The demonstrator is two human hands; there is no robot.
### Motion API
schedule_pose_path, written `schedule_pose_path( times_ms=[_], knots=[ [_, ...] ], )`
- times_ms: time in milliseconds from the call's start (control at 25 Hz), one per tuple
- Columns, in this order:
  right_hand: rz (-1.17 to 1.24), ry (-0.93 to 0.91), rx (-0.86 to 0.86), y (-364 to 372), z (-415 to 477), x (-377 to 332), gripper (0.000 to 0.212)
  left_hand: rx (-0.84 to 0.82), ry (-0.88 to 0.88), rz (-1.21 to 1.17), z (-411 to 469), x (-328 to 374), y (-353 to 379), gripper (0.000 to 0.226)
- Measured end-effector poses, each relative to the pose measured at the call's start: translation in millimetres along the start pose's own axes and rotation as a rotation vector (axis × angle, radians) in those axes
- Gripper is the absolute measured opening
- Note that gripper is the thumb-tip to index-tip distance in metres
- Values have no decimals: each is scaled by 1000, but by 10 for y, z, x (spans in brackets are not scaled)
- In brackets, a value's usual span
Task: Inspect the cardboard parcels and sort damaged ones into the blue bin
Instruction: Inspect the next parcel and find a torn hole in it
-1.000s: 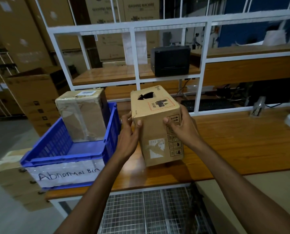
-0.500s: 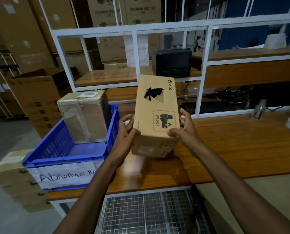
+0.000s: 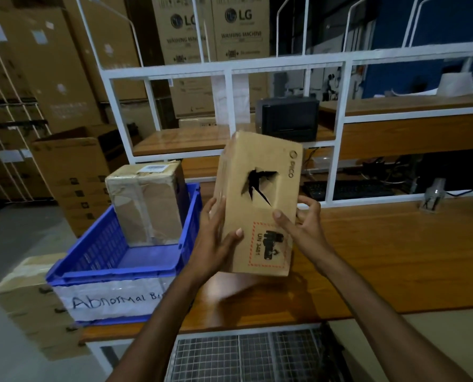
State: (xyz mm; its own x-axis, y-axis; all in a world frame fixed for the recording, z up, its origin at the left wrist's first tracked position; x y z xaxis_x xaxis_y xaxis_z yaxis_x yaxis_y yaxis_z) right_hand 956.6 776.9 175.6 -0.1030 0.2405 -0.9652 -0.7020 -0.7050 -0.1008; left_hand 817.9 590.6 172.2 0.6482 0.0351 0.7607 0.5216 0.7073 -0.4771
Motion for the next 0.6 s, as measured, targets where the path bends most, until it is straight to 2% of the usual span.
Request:
schedule_pose_path(
  times_ms=[120,160,280,400,520,600],
  knots=[
    [-107,-26,163,-59,-24,-1,75,-83,49,-57,-13,124,38,78],
    [-150,-52,193,-74,-16,-14,76,-59,42,-92,-10,167,40,71],
    [-229,-155,208,-44,29,-149,76,155,-22,-150,27,292,-7,50],
    [-267,-211,183,12,19,-237,71,295,-37,-99,91,304,-63,51],
    [-223,-217,196,-12,-5,-288,73,332,1,-17,113,291,-86,59],
    [-203,-221,284,-89,-14,-340,74,318,30,16,103,372,-43,61]
  ],
)
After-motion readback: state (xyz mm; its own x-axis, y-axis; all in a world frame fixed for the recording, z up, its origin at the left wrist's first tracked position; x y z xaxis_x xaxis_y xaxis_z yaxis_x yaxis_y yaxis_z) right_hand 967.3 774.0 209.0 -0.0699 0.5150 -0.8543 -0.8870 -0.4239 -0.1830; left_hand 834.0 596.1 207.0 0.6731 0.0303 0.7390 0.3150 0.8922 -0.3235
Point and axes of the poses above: each hand's wrist, its own z-axis towards the middle knuckle, its own y-axis out of the palm, x = y × z, the point moved 6 cm from there along z, towards the middle knuckle
